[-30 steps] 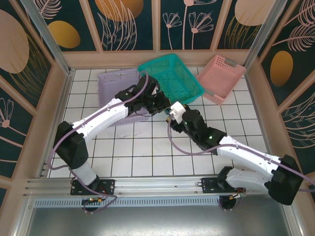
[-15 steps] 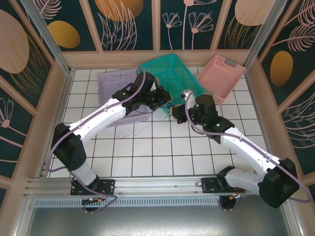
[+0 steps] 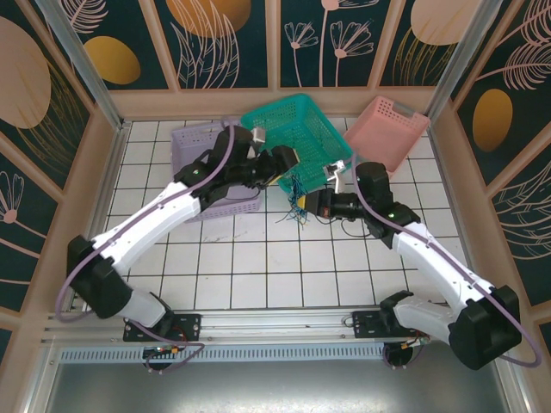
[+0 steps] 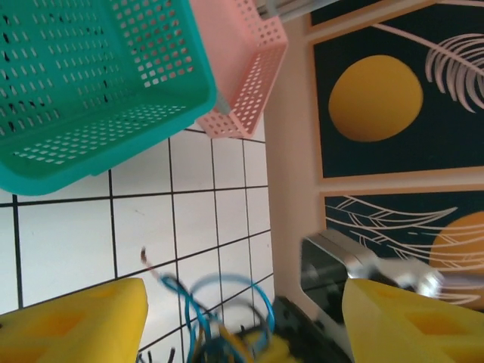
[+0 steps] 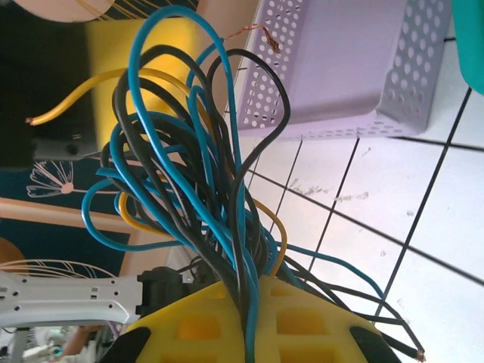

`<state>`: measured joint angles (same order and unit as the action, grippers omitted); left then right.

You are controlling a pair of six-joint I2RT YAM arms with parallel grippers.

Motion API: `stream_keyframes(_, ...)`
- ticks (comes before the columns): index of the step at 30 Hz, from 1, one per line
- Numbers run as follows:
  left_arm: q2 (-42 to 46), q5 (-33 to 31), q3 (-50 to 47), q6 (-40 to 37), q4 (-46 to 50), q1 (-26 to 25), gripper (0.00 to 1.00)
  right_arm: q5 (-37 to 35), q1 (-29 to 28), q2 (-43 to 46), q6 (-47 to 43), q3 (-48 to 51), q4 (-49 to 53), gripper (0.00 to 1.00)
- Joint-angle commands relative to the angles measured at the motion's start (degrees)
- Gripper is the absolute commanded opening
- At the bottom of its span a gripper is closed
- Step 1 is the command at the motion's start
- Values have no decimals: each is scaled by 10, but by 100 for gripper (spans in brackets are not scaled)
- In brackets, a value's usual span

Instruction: Untangle the cables

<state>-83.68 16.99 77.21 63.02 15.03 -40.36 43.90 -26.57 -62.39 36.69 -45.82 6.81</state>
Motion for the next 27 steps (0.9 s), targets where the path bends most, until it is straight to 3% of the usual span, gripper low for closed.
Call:
stream_keyframes(1,45,9,-60,-25,-50,4,64,49,15,4,41,8,1,0)
stream_keyframes(5,65,58,-130,-57,-82,1,54,75,30,-6,66,-1,-5,0)
stream_keyframes(10,56,105,-170,-59,-156,-13,53,94,38,-36,73,-19,35,0)
stream_keyframes(16,24,101,-179,-72,-171,-32,51,106,40,-41,106,-12,18,0)
stream_keyframes(21,9,97,-188,-100,-155,-37,42,111,40,-39,135,-1,-5,0)
stream_keyframes(27,2,74,-201,-124,-142,-42,41,131,40,-39,145,3,-15,0)
